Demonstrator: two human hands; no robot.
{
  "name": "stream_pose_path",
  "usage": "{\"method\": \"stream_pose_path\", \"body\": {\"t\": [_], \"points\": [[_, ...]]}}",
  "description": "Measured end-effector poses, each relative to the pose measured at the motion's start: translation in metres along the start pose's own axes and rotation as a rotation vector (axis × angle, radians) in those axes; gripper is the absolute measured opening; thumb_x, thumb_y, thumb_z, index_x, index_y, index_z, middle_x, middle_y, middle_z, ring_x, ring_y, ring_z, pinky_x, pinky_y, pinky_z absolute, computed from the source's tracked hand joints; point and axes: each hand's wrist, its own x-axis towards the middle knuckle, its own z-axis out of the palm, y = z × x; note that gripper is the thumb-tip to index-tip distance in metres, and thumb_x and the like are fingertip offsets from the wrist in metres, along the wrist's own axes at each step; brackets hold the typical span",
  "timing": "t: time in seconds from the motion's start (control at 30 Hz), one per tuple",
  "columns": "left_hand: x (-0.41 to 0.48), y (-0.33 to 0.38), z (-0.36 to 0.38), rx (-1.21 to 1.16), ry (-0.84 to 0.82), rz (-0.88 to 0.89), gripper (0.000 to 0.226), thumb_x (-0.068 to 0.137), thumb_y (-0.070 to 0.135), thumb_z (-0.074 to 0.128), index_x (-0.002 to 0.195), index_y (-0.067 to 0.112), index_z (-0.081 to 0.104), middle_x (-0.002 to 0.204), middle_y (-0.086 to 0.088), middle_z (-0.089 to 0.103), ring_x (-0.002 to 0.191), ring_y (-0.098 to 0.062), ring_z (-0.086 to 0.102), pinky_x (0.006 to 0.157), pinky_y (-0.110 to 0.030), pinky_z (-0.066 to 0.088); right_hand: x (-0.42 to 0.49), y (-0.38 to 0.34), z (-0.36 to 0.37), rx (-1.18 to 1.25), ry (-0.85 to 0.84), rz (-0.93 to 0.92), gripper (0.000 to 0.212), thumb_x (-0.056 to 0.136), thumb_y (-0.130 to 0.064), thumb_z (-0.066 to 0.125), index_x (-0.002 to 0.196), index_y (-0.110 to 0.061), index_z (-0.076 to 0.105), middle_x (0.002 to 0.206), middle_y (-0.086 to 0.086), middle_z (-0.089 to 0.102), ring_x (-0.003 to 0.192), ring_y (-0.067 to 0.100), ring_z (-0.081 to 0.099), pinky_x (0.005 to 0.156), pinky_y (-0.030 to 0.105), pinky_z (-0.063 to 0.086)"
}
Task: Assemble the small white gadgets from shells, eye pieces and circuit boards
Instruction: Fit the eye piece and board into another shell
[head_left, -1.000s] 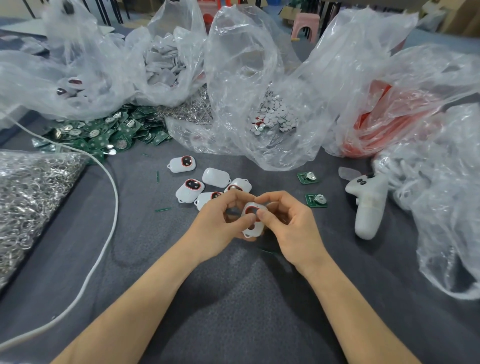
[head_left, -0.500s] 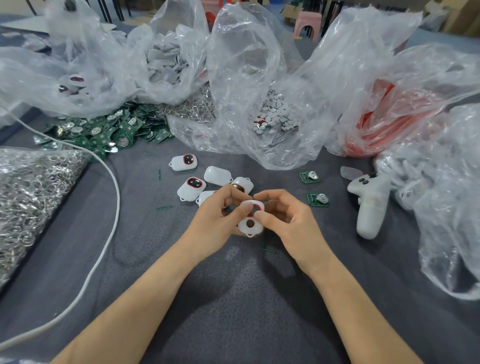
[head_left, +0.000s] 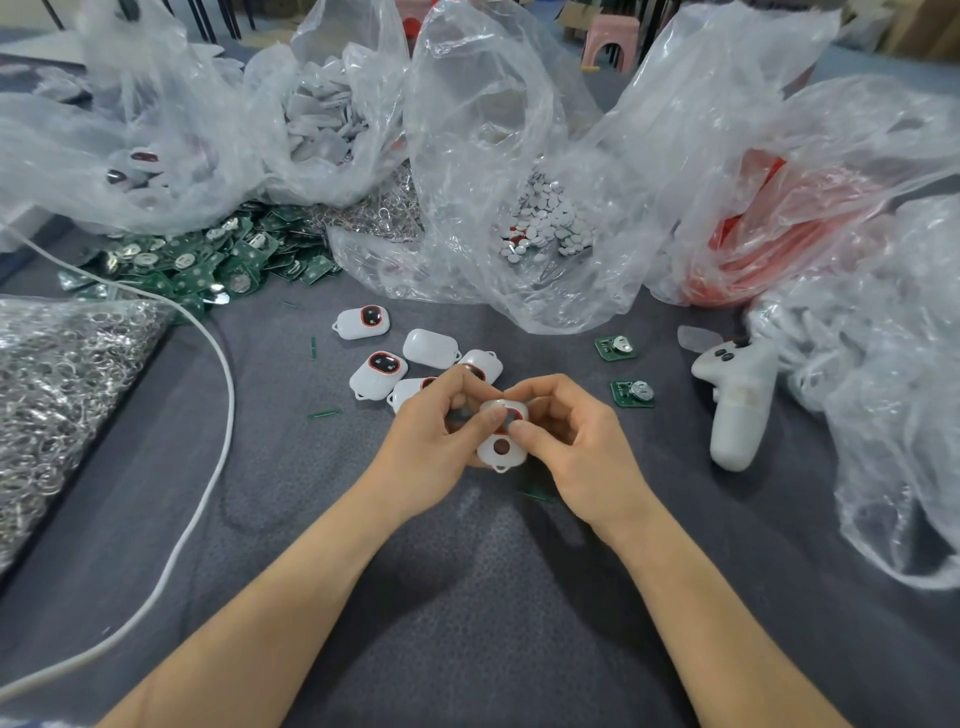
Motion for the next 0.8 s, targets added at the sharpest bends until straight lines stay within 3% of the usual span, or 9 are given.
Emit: {"method": "stream_pose_path", "body": {"t": [0.17, 0.23, 0.4, 0.57, 0.8], "points": [[-0.0003, 0.0035, -0.0018, -0.215, -0.129, -0.043, 0.017, 0.093, 0.000, 0.054, 0.106, 0.009, 0.059, 0.090, 0.003, 0.073, 0.084, -0.014, 0.070, 0.069, -0.025, 0.057, 0.0010, -0.0008, -0.0009, 0.136, 0.083, 0.000, 0.022, 0.088, 0.003, 0.059, 0.095, -0.017, 0.066, 0.090, 0.011, 0.072, 0.082, 0.014, 0.066, 0.078, 0.029, 0.054], [-0.0005, 0.0040, -0.0021, -0.211, -0.148, -0.037, 0.020, 0.093, -0.002, 0.054, 0.106, 0.010, 0.060, 0.090, 0.002, 0.073, 0.085, -0.015, 0.071, 0.071, -0.025, 0.057, 0.0010, -0.0004, -0.0018, 0.142, 0.099, 0.011, 0.015, 0.089, -0.003, 0.060, 0.093, -0.015, 0.067, 0.089, 0.011, 0.072, 0.082, 0.017, 0.067, 0.078, 0.032, 0.054], [-0.0014, 0.0021, -0.0020, -0.122, -0.155, -0.020, 0.023, 0.092, -0.003, 0.055, 0.107, 0.013, 0.062, 0.092, 0.001, 0.073, 0.085, -0.015, 0.071, 0.070, -0.024, 0.056, 0.0007, 0.0002, -0.0011, 0.052, 0.138, -0.003, 0.008, 0.087, -0.006, 0.065, 0.086, -0.014, 0.066, 0.075, 0.002, 0.069, 0.070, 0.009, 0.064, 0.066, 0.020, 0.051], [-0.0016, 0.0005, -0.0003, -0.066, -0.149, -0.014, 0.026, 0.091, -0.003, 0.056, 0.102, 0.020, 0.063, 0.087, 0.005, 0.073, 0.082, -0.012, 0.071, 0.068, -0.023, 0.055, 0.0012, 0.0035, 0.0017, -0.068, 0.168, -0.001, 0.010, 0.087, -0.005, 0.065, 0.085, -0.015, 0.064, 0.077, 0.009, 0.069, 0.070, 0.015, 0.064, 0.065, 0.025, 0.054], [-0.0008, 0.0024, 0.0007, -0.123, -0.109, -0.005, 0.021, 0.093, 0.001, 0.056, 0.104, 0.017, 0.063, 0.092, 0.003, 0.073, 0.084, -0.013, 0.071, 0.067, -0.022, 0.055, 0.0035, 0.0050, 0.0015, -0.041, 0.206, -0.041, 0.006, 0.088, -0.012, 0.066, 0.086, -0.017, 0.065, 0.075, 0.002, 0.069, 0.070, 0.012, 0.064, 0.065, 0.022, 0.051]]}}
